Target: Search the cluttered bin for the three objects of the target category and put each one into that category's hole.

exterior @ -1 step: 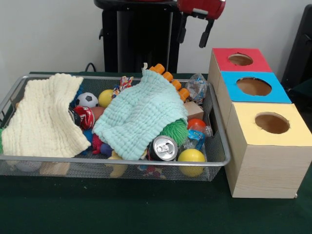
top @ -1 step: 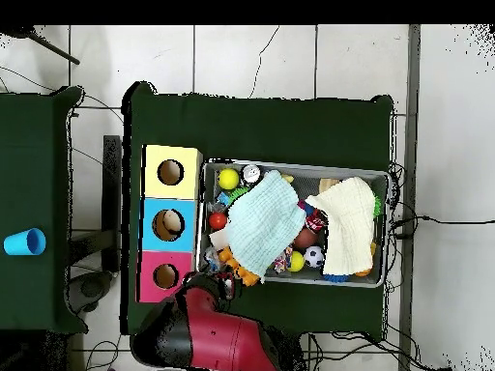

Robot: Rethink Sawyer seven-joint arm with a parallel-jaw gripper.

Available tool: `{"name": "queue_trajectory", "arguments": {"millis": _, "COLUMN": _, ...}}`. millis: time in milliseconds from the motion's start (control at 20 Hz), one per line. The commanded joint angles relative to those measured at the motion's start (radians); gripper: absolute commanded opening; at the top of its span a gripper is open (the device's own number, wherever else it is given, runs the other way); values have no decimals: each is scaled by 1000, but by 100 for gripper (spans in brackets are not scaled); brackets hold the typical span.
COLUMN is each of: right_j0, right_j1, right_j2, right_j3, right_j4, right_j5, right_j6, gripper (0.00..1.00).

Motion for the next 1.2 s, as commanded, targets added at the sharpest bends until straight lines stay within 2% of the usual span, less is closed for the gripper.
{"name": "queue_trajectory", "arguments": {"millis": 50, "right_j0": 20, "right_j1": 108, "right_j2": -2, "right_j3": -29, "right_j4": 32, "right_j5": -128, "right_j6": 255, "gripper": 100}}
{"name": "queue_trajectory", "arguments": {"millis": 300, "right_j0": 32, "right_j1": 172, "right_j2": -4, "right_j3": -26, "right_j4": 56, "right_j5": -222, "right_j6": 268, "gripper": 100}}
{"name": "queue_trajectory", "arguments": {"millis": 550, "right_j0": 47, "right_j1": 204, "right_j2": -7, "right_j3": -26, "right_j4": 85, "right_j5": -267, "right_j6": 265, "gripper": 100}}
{"name": "queue_trajectory", "arguments": {"millis": 800, "right_j0": 51, "right_j1": 207, "right_j2": -9, "right_j3": -18, "right_j4": 111, "right_j5": -283, "right_j6": 266, "gripper": 100}}
{"name": "queue_trajectory", "arguments": {"millis": 1050, "right_j0": 72, "right_j1": 207, "right_j2": -16, "right_j3": -20, "right_j4": 155, "right_j5": -255, "right_j6": 276, "gripper": 100}}
{"name": "queue_trajectory", "arguments": {"millis": 1200, "right_j0": 52, "right_j1": 186, "right_j2": 21, "right_j3": -5, "right_j4": 175, "right_j5": -237, "right_j6": 288, "gripper": 100}}
